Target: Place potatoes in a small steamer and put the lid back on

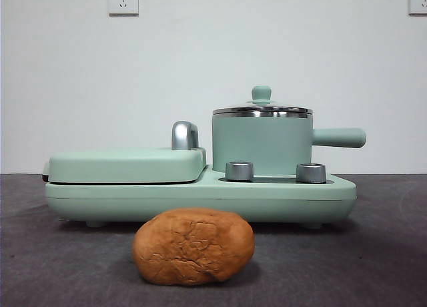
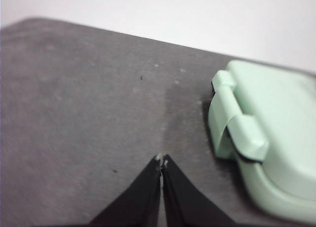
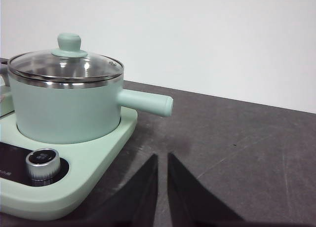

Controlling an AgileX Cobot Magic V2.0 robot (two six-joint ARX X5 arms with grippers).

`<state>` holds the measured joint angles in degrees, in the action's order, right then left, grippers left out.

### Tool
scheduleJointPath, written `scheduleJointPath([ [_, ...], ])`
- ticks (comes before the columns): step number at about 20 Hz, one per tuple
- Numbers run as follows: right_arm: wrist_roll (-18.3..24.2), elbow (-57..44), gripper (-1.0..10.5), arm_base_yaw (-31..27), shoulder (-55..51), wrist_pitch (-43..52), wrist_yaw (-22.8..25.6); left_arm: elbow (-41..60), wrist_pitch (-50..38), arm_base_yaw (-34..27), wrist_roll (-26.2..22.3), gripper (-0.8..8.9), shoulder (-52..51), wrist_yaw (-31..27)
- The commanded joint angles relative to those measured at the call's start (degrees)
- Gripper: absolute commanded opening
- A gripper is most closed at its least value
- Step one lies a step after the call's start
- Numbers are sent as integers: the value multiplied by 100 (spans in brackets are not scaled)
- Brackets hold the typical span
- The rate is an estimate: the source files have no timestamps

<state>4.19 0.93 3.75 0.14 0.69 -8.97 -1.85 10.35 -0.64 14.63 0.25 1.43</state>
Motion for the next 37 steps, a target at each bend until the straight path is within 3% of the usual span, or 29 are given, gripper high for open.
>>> scheduleJointPath([
  [1, -85, -22, 29, 13, 7, 63, 2, 111, 33, -9, 1676, 6, -7, 7],
  [4, -129, -22, 29, 13, 7, 232, 37, 111, 11, -9, 2306, 6, -7, 7],
  [8, -671, -20, 29, 13, 7, 785, 52, 111, -173, -9, 2339, 6, -7, 7],
  [14, -925, -15, 29, 20, 7, 2216, -15, 107, -927, -9, 2365, 6, -7, 7],
  [18, -1261, 15, 11, 20, 11, 2782, 490, 96, -1552, -9, 2382, 6, -7, 7],
  [21, -1838, 92, 11, 20, 9, 2643, 907, 0, -1917, -9, 2378, 6, -7, 59],
  [23, -2288, 223, 11, 20, 13, 2428, 905, -146, -1921, -9, 2374, 6, -2, 127],
  [26, -2524, 573, 12, 20, 28, 1650, 815, -422, -1805, -9, 2354, 6, 48, 302],
  [30, -2463, 1353, 12, 20, 321, 72, 426, -970, -1329, -9, 2046, 7, 278, 496],
  [37, -1646, 2468, 12, 20, 1438, -918, -529, -2251, -127, -9, 649, 7, 1250, 1639],
])
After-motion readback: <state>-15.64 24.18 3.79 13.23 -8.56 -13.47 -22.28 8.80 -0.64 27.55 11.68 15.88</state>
